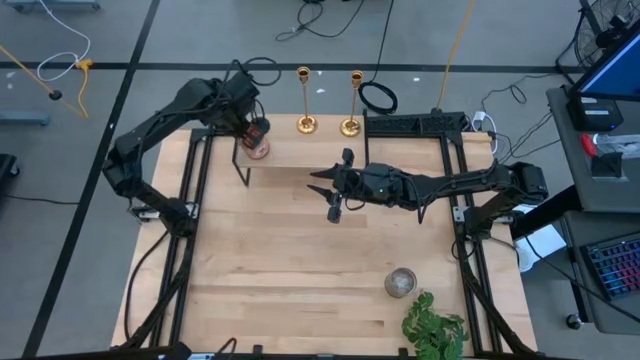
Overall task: Pick & Place candle stick holders
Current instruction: Put the left silver scented candle on the shelf, then put the top silver scented candle on the shelf
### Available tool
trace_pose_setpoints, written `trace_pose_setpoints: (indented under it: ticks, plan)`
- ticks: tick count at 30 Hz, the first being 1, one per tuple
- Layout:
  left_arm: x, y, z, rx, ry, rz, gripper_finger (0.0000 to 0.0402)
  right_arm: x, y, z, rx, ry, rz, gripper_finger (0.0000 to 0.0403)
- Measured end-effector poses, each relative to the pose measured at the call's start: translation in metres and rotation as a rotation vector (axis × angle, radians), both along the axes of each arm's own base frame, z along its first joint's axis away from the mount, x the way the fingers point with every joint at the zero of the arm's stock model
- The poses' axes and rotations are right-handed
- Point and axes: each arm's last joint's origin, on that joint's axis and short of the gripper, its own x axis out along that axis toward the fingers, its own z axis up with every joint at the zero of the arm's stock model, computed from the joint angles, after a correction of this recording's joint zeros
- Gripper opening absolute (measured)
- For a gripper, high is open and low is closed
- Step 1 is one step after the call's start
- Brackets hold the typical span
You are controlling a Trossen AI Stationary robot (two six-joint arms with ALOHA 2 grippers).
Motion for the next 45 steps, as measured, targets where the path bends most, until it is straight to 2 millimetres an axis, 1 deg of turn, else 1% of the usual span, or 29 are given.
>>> trace_pose_setpoints:
  ticks: [3, 7, 13, 15, 24, 26, 29, 32, 36, 41, 45]
  plan:
    - [0.000, 0.002, -0.002, -0.008, 0.013, 0.009, 0.0004, 0.000, 0.000, 0.000, 0.000, 0.000, 0.000, 0.0132]
    - [-0.001, 0.007, -0.004, -0.001, 0.014, 0.026, 0.0016, 0.000, 0.000, 0.000, 0.000, 0.000, 0.000, 0.0132]
    - [0.000, 0.012, -0.006, -0.015, 0.000, 0.032, 0.0006, 0.000, 0.000, 0.000, 0.000, 0.000, 0.000, 0.0132]
    - [0.002, 0.014, -0.007, -0.020, -0.025, 0.027, 0.0010, 0.000, 0.000, 0.000, 0.000, 0.000, 0.000, 0.0132]
    - [0.003, 0.017, -0.006, 0.003, -0.046, 0.032, 0.0094, 0.000, 0.000, 0.000, 0.000, 0.000, 0.000, 0.0132]
    - [0.003, 0.018, -0.005, 0.012, -0.050, 0.020, 0.0105, 0.000, 0.000, 0.000, 0.000, 0.000, 0.000, 0.0132]
    - [0.003, 0.017, -0.005, 0.016, -0.042, -0.011, 0.0111, 0.000, 0.000, 0.000, -0.001, 0.001, 0.000, 0.0132]
    - [0.001, 0.013, -0.002, 0.015, -0.047, -0.028, 0.0112, 0.000, 0.000, 0.000, 0.000, 0.001, 0.001, 0.0132]
    - [-0.006, 0.003, 0.009, 0.045, -0.065, -0.063, 0.0112, 0.000, 0.004, 0.000, 0.000, 0.001, 0.012, 0.0132]
    - [-0.023, -0.015, 0.032, 0.123, -0.143, -0.067, 0.0112, 0.000, 0.010, 0.000, -0.001, 0.002, 0.028, 0.0132]
    - [-0.039, -0.037, 0.050, 0.148, -0.228, -0.099, 0.0113, 0.000, 0.016, -0.003, -0.001, 0.033, 0.044, 0.0132]
